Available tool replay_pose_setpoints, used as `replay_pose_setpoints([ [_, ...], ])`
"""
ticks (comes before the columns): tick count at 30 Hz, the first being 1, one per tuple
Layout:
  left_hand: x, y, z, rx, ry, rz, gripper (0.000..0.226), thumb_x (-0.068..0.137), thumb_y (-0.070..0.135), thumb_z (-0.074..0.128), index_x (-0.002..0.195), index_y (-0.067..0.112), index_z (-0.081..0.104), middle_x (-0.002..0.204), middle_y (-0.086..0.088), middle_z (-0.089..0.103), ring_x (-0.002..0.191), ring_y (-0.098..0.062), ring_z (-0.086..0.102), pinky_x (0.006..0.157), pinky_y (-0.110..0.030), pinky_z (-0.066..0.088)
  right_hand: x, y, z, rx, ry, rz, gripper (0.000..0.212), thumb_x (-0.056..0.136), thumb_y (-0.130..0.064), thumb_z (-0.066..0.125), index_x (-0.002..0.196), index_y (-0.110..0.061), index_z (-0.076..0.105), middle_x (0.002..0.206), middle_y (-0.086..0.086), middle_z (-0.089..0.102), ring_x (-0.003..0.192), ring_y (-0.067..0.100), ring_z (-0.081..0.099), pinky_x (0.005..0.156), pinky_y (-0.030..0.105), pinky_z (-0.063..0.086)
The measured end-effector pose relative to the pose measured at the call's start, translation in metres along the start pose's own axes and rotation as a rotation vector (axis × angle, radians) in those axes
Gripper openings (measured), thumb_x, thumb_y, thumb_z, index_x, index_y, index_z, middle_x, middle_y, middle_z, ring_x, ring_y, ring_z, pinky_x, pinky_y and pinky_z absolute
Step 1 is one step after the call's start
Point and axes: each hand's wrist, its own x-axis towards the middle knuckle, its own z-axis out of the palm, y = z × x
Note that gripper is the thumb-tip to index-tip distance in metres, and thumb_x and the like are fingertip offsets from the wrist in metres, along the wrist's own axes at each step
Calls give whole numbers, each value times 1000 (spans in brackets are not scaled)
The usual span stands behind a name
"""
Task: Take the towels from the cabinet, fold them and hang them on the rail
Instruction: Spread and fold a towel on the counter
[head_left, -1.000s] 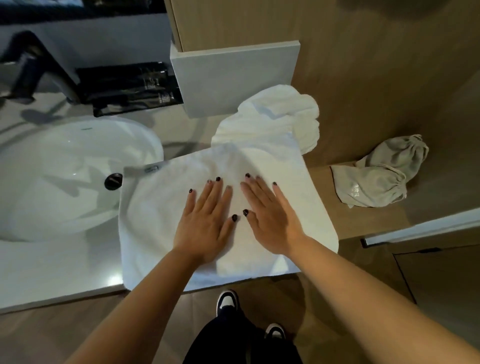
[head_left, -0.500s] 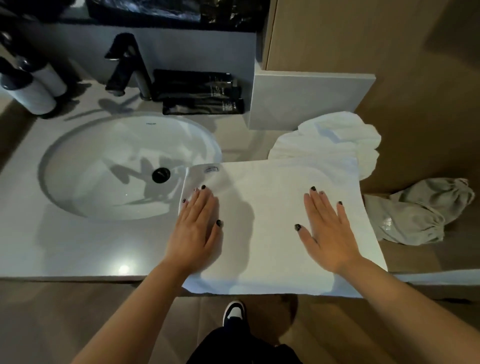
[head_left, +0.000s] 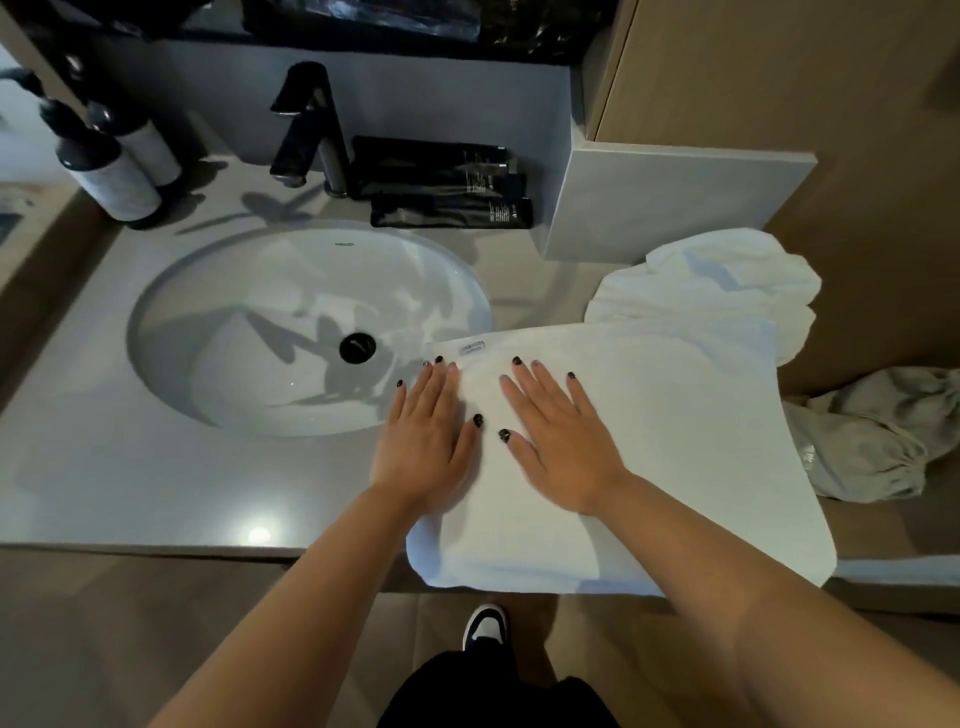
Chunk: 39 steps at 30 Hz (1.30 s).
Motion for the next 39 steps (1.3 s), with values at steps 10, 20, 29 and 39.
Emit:
replay_pose_setpoints([
  [10,-80,-7,11,-63,176,-48,61,102,41,21,154,11,27,160,-2,20,151,-15,13,123,-37,12,-22,-52,0,-35,-30,-135,61,101,-41,13,157,-18,17,166,5,3,152,24,-1,122,47,4],
  [20,-165,24,42,-447,493,-322,54,95,32,46,145,14,34,160,-8,10,149,-16,12,121,-37,13,-46,-63,6,-17,-107,-97,77,89,-51,-7,157,-17,5,165,4,-8,152,22,-11,123,46,-1],
  [29,-165,42,42,-968,208,-616,46,91,12,67,128,20,43,131,2,39,129,-16,42,102,-29,39,-151,-60,5,3,-150,-51,59,104,-37,20,158,-20,3,165,3,-9,151,22,-11,122,41,-4],
  [39,-168,40,33,-911,7,-647,40,87,26,74,112,15,44,104,1,54,92,-15,54,76,-24,45,-245,-70,32,645,52,412,34,98,-16,51,131,-18,57,149,-5,38,143,10,27,117,27,27],
])
